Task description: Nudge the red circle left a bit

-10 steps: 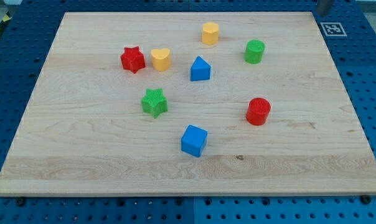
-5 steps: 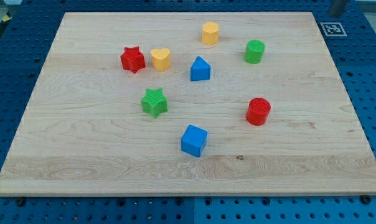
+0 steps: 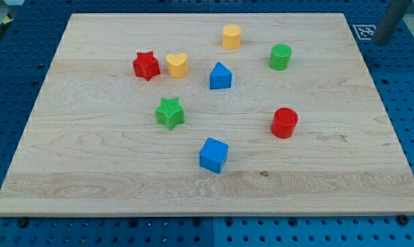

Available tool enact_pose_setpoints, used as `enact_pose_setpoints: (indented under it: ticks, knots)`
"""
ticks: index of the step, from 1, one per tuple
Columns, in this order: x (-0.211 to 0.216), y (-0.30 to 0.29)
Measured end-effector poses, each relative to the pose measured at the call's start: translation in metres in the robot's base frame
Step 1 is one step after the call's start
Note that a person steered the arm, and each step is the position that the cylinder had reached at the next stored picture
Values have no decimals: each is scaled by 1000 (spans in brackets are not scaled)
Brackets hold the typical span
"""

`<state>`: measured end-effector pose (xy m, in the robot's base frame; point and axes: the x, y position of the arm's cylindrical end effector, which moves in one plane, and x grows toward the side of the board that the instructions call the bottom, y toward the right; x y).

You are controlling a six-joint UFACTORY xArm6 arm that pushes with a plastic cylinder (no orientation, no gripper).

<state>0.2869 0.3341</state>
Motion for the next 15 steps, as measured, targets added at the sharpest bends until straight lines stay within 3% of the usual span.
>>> enact_pose_setpoints:
  ticks: [3,6,8,11,15]
  knots:
    - [5,-12]
    - [1,-106]
    - [6,-122]
    - [181,-111]
    - [214,-154]
